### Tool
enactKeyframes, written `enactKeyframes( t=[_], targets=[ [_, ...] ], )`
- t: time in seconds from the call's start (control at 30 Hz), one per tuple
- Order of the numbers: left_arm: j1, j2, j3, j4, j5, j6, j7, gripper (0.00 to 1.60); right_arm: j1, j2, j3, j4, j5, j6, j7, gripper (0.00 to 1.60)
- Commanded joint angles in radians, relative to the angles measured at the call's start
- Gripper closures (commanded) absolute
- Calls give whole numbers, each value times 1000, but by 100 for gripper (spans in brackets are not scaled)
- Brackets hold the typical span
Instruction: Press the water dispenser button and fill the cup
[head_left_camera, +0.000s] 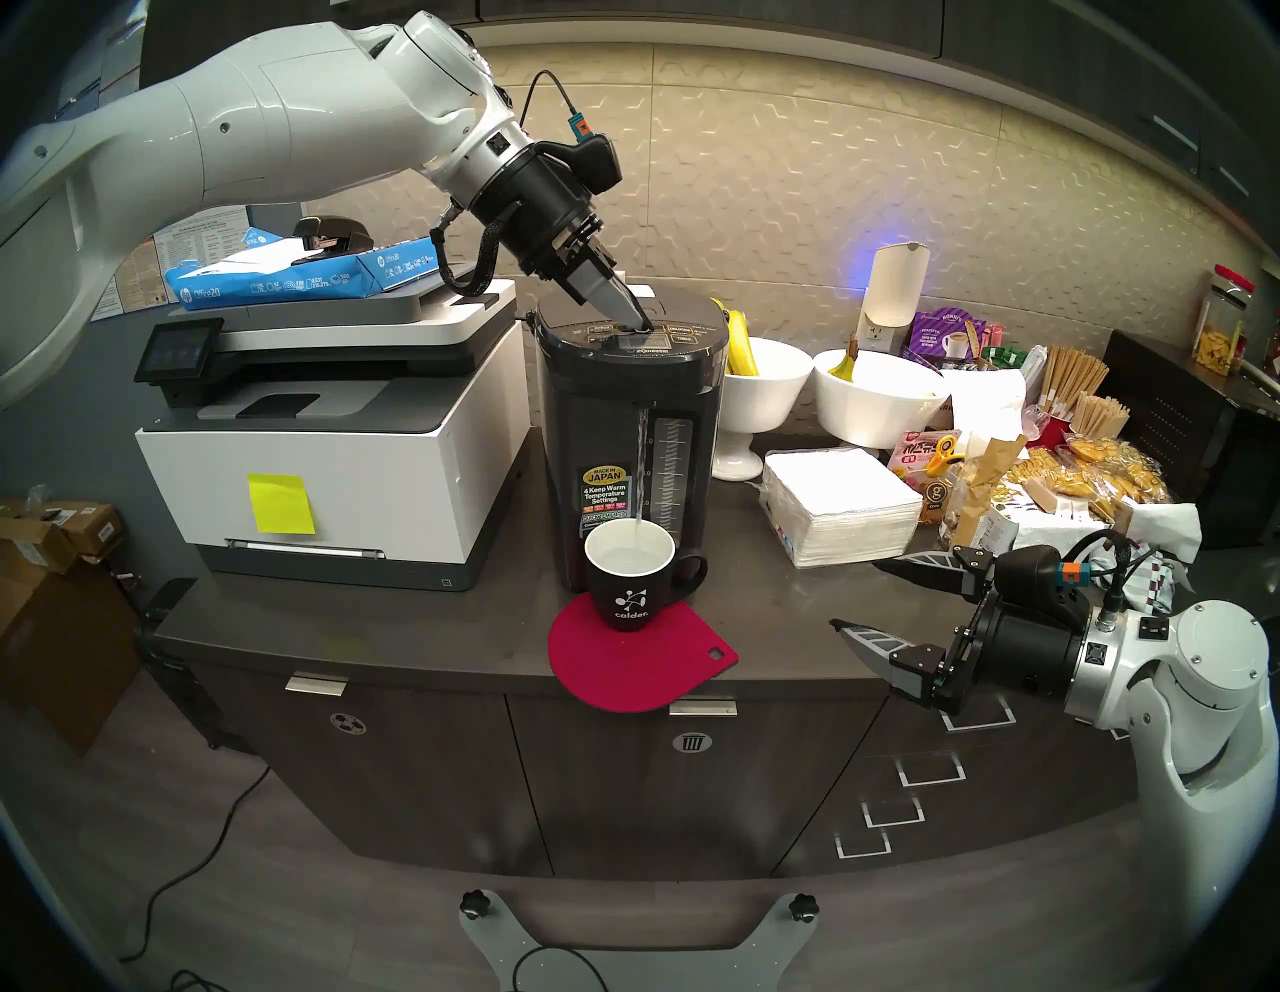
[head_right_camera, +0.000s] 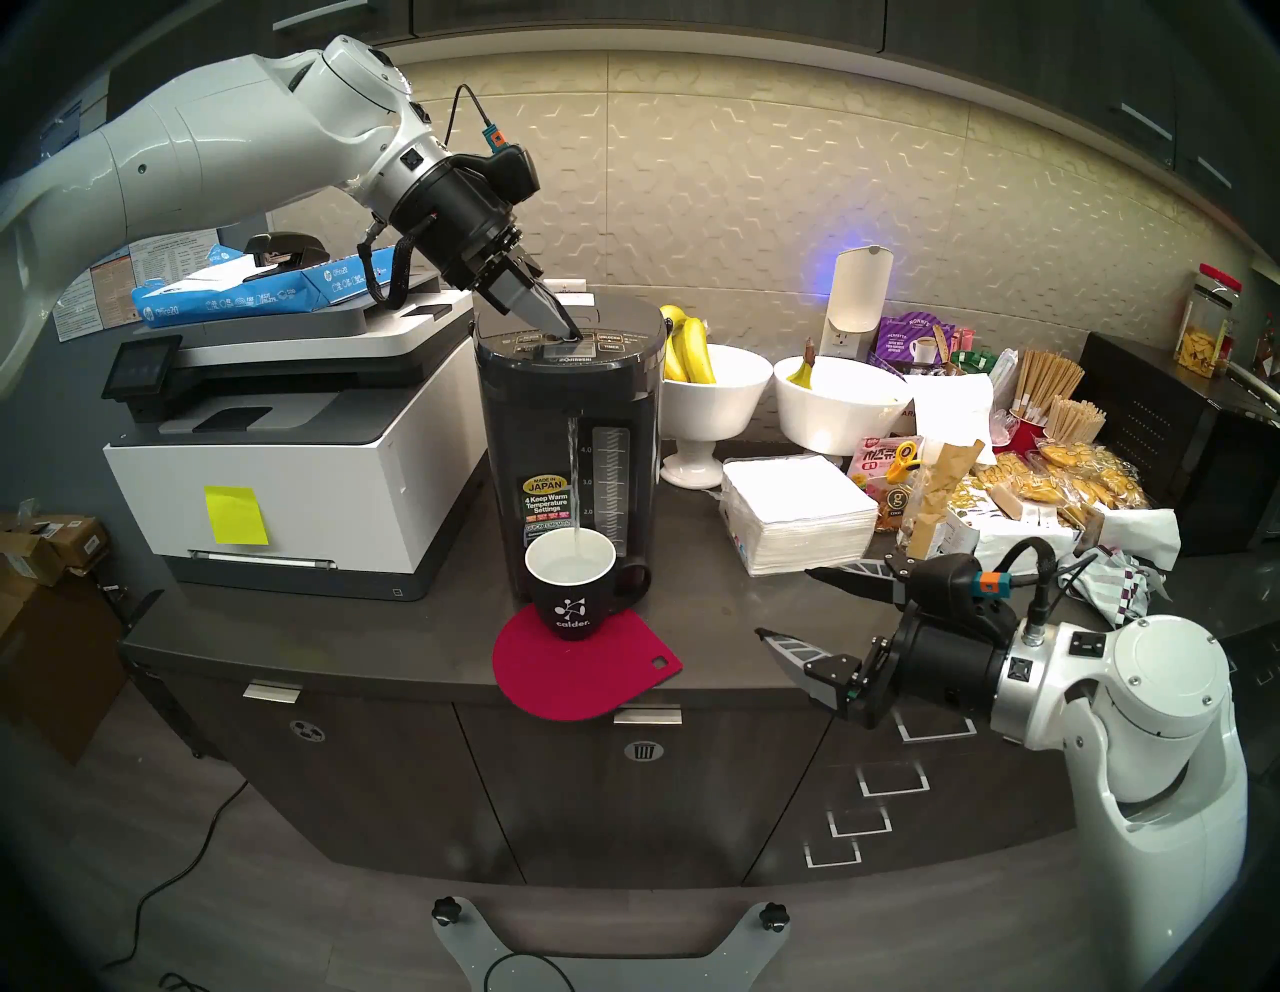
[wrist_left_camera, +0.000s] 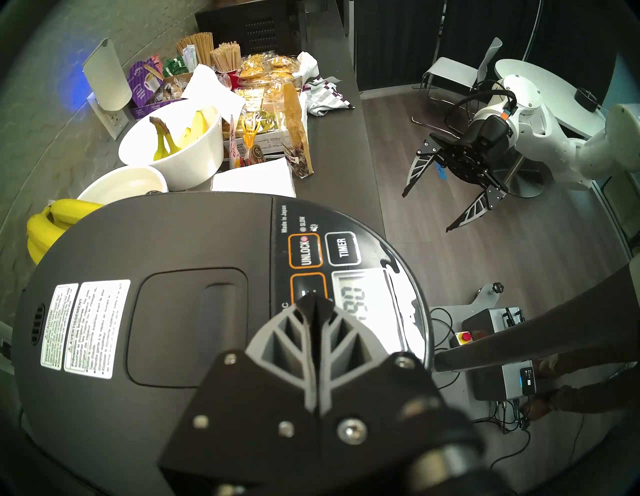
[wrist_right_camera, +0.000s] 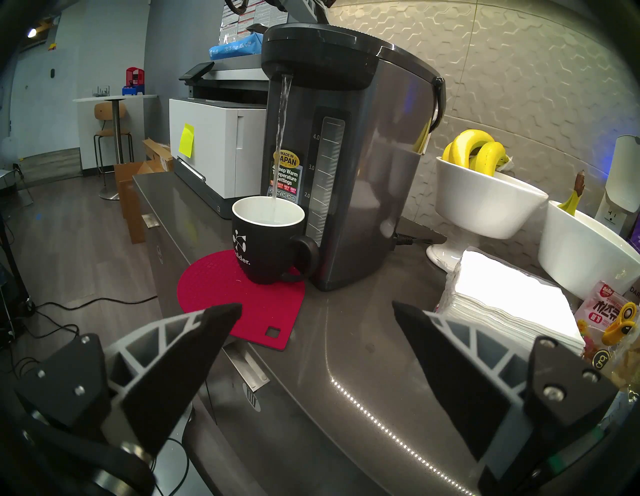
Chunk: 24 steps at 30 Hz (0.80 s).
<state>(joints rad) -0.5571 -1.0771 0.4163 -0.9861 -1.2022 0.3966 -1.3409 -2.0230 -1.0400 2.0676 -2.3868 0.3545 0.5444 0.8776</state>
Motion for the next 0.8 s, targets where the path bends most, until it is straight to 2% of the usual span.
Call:
enactKeyframes(
  t=[0.0,0.77],
  targets=[
    [55,-15,32,-20,13,-5,-2,160,2,1,0,-11,1,-1,0,0],
    [54,-18,38,-21,6,-17,-5,160,2,1,0,-11,1,-1,0,0]
  ],
)
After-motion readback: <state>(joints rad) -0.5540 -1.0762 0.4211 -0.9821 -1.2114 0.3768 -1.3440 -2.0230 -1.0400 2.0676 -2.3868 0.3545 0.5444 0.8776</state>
